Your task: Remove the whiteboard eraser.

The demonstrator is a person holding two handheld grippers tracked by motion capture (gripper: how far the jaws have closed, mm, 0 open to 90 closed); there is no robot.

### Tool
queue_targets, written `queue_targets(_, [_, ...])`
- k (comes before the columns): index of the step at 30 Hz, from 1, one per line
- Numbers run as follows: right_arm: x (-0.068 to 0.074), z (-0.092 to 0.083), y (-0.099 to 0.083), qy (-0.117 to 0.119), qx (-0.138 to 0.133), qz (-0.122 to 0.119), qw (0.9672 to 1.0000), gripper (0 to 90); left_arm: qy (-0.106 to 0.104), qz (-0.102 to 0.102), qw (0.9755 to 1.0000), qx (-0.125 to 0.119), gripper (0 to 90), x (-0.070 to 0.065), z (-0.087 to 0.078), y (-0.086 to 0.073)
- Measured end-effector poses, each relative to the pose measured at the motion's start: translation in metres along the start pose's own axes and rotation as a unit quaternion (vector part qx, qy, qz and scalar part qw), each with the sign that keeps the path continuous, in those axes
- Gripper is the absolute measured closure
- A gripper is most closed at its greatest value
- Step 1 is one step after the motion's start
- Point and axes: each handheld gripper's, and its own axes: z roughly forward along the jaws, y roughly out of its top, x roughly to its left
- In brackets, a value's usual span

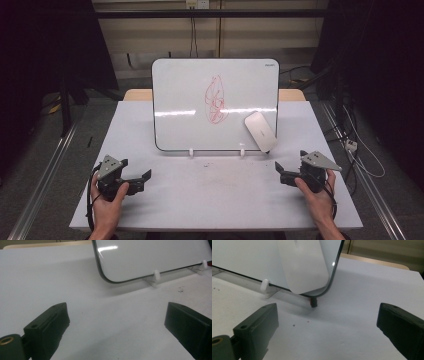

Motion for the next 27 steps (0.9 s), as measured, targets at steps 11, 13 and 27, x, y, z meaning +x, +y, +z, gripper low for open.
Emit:
queue_targets(11, [0.001,-0.001,0.002,0.012,0.013,0.004,0.9998,5.6,-0.009,0.005,0.9997,0.022,5.3,-0.003,0.007,-0.001])
queue_targets(13, [0.002,-0.001,0.002,0.019,0.017,0.008,0.9996,6.1,-0.007,0.004,0.9997,0.023,5.3,-0.003,0.007,-0.001])
queue_targets(27, [0.019,0.010,0.016,0.038,0.038,-0.018,0.9984,8.7,-0.014,0.005,0.9996,0.025,5.3,0.000,0.006,-0.003])
